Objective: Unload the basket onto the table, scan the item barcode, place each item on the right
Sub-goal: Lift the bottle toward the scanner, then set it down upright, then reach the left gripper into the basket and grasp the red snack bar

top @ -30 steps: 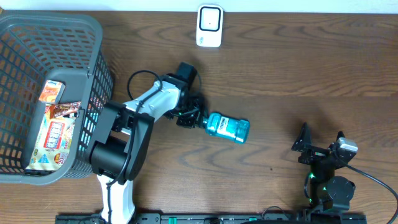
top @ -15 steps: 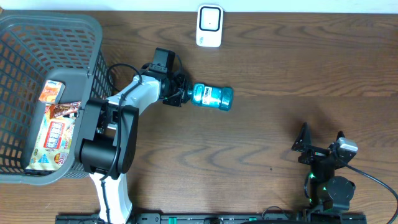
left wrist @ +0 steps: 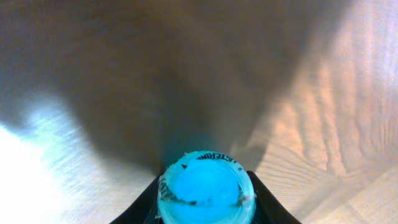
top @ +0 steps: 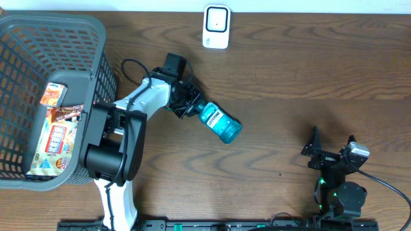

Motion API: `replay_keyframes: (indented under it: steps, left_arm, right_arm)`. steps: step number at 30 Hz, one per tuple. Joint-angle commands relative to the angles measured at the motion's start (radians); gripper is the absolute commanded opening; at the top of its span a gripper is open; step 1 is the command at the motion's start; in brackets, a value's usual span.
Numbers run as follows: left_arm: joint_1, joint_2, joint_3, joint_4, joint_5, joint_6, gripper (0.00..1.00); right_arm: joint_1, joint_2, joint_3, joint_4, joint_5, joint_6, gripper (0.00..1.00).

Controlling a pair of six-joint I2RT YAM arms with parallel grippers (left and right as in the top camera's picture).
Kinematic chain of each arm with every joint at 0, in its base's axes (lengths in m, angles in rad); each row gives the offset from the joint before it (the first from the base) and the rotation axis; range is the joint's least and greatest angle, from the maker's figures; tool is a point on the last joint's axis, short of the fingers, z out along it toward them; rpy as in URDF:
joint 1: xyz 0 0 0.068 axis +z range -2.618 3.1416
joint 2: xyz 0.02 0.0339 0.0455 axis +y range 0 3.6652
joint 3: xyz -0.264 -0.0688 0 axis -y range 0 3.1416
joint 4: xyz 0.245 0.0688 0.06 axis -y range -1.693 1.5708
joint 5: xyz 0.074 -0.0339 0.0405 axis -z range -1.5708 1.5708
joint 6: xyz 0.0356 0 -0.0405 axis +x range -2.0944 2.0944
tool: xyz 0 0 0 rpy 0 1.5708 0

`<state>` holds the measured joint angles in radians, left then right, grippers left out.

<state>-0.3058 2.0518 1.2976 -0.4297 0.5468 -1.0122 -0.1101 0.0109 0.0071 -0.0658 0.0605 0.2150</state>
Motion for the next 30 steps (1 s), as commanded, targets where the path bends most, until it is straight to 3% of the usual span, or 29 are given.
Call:
replay_keyframes:
  steps: [1,3,5,6,7,8,20,24,30]
  left_arm:
    - [-0.036,0.019,-0.013,0.048,-0.047,0.129,0.26]
    - [-0.066,0.019,-0.013,0.064,-0.059,0.154,0.35]
    - [-0.097,0.019,-0.013,0.063,-0.092,0.212,0.52]
    - [-0.109,0.019,-0.013,0.061,-0.103,0.229,0.66]
    - [-0.121,0.018,-0.012,0.061,-0.109,0.249,0.89]
    - [-0.134,0.013,-0.011,0.06,-0.117,0.273,1.0]
    - [-0.114,-0.225,0.127,-0.094,-0.409,0.55,0.98]
    - [-0.042,-0.341,0.214,-0.116,-0.52,0.629,0.98]
    - [0.151,-0.484,0.312,-0.116,-0.618,0.642,0.98]
  right_arm:
    - [-0.002,-0.005,-0.002,-0.002,0.009,-0.014,0.99]
    - [-0.002,-0.005,-0.002,-0.002,0.009,-0.014,0.99]
    - [-0.002,-0.005,-0.002,-0.002,0.009,-0.014,0.99]
    - [-0.002,-0.005,-0.002,-0.002,0.009,-0.014,0.99]
    - [-0.002,-0.005,-0.002,-0.002,0.009,-0.014,0.99]
    - [-0.002,-0.005,-0.002,-0.002,0.009,-0.014,0.99]
    - [-0.002,-0.005,-0.002,-0.002,0.009,-0.014,0.99]
    - [-0.002,-0.005,-0.002,-0.002,0.009,-0.014,0.99]
    - [-0.002,-0.005,-0.002,-0.002,0.009,-0.014,0.99]
